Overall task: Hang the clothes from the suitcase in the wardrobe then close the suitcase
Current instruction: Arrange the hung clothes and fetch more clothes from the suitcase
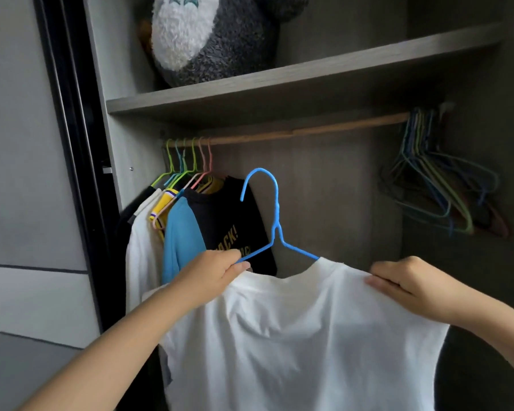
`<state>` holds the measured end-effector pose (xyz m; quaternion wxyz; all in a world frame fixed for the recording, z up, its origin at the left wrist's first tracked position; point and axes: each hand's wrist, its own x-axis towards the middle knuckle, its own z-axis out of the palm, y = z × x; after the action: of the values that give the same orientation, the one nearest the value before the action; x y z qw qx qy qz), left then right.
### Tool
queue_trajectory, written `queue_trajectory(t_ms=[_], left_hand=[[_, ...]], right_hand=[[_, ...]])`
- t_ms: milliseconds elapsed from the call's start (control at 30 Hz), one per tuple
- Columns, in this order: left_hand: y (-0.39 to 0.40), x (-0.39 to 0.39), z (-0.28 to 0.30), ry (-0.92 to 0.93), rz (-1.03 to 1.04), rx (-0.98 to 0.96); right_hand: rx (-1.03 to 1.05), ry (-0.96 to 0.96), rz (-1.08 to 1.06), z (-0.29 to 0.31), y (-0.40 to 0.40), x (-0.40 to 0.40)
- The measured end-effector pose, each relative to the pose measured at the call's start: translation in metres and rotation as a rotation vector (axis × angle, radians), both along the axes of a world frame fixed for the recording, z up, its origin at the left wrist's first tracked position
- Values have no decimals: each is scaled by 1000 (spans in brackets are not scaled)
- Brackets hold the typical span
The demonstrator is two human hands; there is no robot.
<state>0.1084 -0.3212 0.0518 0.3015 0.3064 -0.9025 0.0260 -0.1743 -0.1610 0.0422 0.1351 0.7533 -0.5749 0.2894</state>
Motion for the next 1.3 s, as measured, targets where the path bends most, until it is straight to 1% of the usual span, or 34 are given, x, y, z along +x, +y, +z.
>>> queue_trajectory(t_ms=[100,200,267,333,433,500,567,633,700,767,800,900,1000,1067,1167,1300], left_hand=[[4,-10,1,77,-68,-57],[-12,-12,2,161,-129,-39],[-25,-10,3,220,-127,-37],[-37,-8,4,239,-127,-27],[-45,-10,1,234,-128,-6],[-45,-17,-1,233,-165,4],[-40,-27,1,226,-196,-17],[-39,-33,7,202,-162,-75],[-45,-30,13,73,-50,-217],[-53,-22,15,-71,143,-291],[-61,-17,13,-95,232,-282],[-90,1,21,-167,449,-226],[-118,19,37,-171,582,-138],[-131,26,46,-155,635,-90],[-144,32,53,-122,650,-5],[-166,37,58,-161,680,5]], right_hand=[[-17,-46,11,1,4,1],[-23,-42,3,7,6,-4],[-45,-20,-7,13,7,-10],[-36,-19,-44,17,10,-15],[78,-9,-101,20,15,-8],[170,39,-127,22,9,5],[207,135,-205,26,5,19],[95,185,-262,38,3,25],[75,214,-370,58,8,24],[119,246,-505,80,10,22],[129,211,-553,88,7,22],[74,74,-626,103,-20,27],[41,-1,-689,109,-63,37],[-5,-82,-690,114,-96,46],[-48,-265,-665,120,-142,62],[-75,-469,-547,126,-200,95]])
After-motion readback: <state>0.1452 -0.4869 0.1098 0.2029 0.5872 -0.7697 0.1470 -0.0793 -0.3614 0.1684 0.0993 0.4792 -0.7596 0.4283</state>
